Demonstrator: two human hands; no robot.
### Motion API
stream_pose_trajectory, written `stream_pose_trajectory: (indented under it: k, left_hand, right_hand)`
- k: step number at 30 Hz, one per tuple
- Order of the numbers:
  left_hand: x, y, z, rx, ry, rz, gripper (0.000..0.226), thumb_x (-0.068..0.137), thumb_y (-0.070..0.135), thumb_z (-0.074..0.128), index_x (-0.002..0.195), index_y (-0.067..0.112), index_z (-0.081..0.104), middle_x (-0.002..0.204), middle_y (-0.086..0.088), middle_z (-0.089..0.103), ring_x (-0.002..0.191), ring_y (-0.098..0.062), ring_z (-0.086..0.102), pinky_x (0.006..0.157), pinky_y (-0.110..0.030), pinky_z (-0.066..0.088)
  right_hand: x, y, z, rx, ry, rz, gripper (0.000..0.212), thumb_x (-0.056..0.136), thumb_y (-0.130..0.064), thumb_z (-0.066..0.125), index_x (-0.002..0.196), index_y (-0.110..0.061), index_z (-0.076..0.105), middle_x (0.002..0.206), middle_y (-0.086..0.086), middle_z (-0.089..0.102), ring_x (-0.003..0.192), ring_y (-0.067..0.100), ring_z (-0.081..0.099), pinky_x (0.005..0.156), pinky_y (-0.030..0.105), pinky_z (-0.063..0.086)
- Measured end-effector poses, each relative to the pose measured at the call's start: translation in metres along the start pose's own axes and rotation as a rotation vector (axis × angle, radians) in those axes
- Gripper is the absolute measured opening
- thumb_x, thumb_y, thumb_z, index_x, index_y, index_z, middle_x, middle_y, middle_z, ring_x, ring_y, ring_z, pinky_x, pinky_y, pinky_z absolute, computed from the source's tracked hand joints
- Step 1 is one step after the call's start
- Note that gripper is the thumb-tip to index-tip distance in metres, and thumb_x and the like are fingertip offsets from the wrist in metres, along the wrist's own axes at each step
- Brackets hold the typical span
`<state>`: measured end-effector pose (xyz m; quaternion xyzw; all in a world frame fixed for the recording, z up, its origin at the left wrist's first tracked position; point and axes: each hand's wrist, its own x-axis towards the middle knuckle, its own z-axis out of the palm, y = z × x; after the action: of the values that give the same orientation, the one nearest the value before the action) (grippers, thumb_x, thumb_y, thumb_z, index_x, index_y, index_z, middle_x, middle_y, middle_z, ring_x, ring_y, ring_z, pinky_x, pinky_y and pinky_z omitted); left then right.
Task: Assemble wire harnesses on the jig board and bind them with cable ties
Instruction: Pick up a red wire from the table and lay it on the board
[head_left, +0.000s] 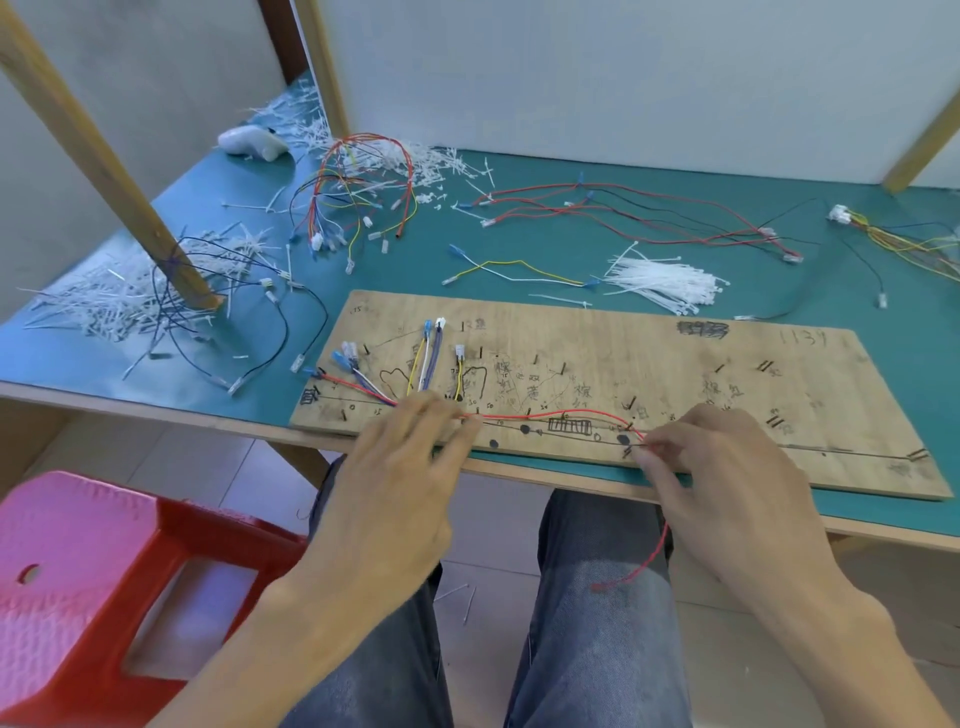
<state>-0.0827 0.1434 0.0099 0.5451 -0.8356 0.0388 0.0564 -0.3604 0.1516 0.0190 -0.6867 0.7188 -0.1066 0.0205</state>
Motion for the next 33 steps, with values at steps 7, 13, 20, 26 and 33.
stream_pose_trajectory:
  k: [7, 13, 20, 26, 33]
  left_hand:
    - [0.014, 0.031, 0.008, -0.045, -0.066, 0.100, 0.076, 0.067, 0.013, 0.080, 0.140, 0.014, 0.061, 0.138, 0.000, 0.060, 0.128, -0.022, 0.056, 0.106, -0.036, 0.048]
    - [0.016, 0.035, 0.010, -0.023, -0.071, 0.096, 0.078, 0.065, 0.013, 0.080, 0.140, 0.012, 0.061, 0.136, 0.000, 0.060, 0.123, -0.022, 0.058, 0.103, -0.036, 0.050]
    - [0.024, 0.042, 0.012, -0.025, -0.103, 0.067, 0.073, 0.069, 0.014, 0.078, 0.140, 0.013, 0.059, 0.134, 0.001, 0.057, 0.123, -0.024, 0.055, 0.101, -0.039, 0.051]
    - [0.023, 0.046, 0.017, -0.069, -0.085, 0.054, 0.078, 0.067, 0.011, 0.076, 0.142, 0.011, 0.055, 0.136, -0.001, 0.054, 0.125, -0.025, 0.051, 0.102, -0.038, 0.051]
    - [0.025, 0.048, 0.019, -0.102, -0.079, 0.049, 0.077, 0.068, 0.013, 0.077, 0.142, 0.012, 0.056, 0.136, -0.001, 0.054, 0.124, -0.023, 0.051, 0.100, -0.036, 0.050]
  right_hand:
    - [0.017, -0.016, 0.017, 0.164, 0.064, -0.060, 0.022, 0.104, -0.024, 0.057, 0.113, -0.018, 0.076, 0.104, -0.002, 0.063, 0.102, 0.025, 0.055, 0.077, 0.040, 0.049]
    - [0.022, -0.007, 0.025, 0.176, 0.090, -0.081, 0.021, 0.103, -0.026, 0.061, 0.100, -0.017, 0.079, 0.096, -0.003, 0.063, 0.094, 0.023, 0.056, 0.072, 0.035, 0.043]
    - [0.008, -0.009, 0.028, 0.161, 0.177, -0.102, 0.030, 0.101, -0.041, 0.058, 0.100, -0.020, 0.078, 0.091, -0.004, 0.059, 0.091, 0.023, 0.054, 0.069, 0.038, 0.050]
    - [0.004, -0.002, 0.031, 0.162, 0.196, -0.155, 0.030, 0.098, -0.010, 0.065, 0.127, -0.011, 0.071, 0.095, 0.001, 0.063, 0.089, 0.029, 0.056, 0.069, 0.044, 0.054]
    - [0.010, 0.006, 0.028, 0.266, 0.139, -0.128, 0.024, 0.095, -0.007, 0.071, 0.116, -0.015, 0.076, 0.100, -0.004, 0.067, 0.093, 0.027, 0.062, 0.076, 0.043, 0.056]
